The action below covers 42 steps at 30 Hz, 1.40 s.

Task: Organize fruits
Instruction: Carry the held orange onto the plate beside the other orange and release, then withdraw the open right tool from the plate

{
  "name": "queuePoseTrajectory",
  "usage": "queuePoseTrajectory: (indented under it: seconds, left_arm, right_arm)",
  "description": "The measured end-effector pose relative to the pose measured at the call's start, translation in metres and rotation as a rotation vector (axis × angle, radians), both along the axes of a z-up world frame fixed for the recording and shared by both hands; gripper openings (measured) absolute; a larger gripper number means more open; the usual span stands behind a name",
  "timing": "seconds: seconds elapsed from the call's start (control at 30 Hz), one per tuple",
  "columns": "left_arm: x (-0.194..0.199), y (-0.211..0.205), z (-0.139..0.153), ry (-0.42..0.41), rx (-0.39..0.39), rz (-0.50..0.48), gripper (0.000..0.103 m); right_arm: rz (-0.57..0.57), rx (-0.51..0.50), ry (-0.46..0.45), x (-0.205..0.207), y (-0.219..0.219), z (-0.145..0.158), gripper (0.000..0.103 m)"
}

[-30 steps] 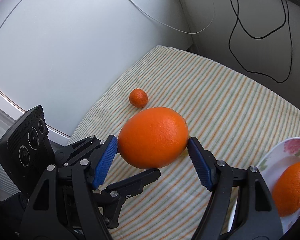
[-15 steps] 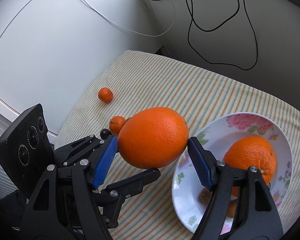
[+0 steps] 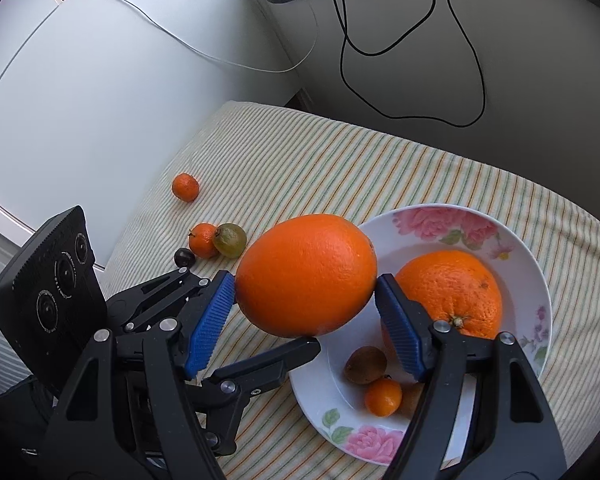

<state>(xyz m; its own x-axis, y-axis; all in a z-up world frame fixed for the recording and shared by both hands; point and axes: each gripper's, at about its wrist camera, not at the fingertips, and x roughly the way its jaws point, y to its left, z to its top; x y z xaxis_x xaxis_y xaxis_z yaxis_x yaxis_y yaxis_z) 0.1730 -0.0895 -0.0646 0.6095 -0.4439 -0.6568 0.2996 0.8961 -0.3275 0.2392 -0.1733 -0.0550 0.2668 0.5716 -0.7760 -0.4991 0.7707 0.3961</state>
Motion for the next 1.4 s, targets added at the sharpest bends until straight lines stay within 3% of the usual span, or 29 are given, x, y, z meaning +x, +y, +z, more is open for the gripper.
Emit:
queuePoseTrajectory:
  seconds: [0.53,1.4]
  left_arm:
    - [-0.006,-0.010,0.006,-0.020,0.036,-0.043,0.056]
    - [-0.047,0.011,0.019,-0.048,0.071,0.002,0.056]
  right_arm:
    - [-0.063,-0.005,-0.035,-0.001,-0.010,0.010,0.076]
    - [-0.140,-0.020,-0.123,-0.036,-0.021,0.031,0.076]
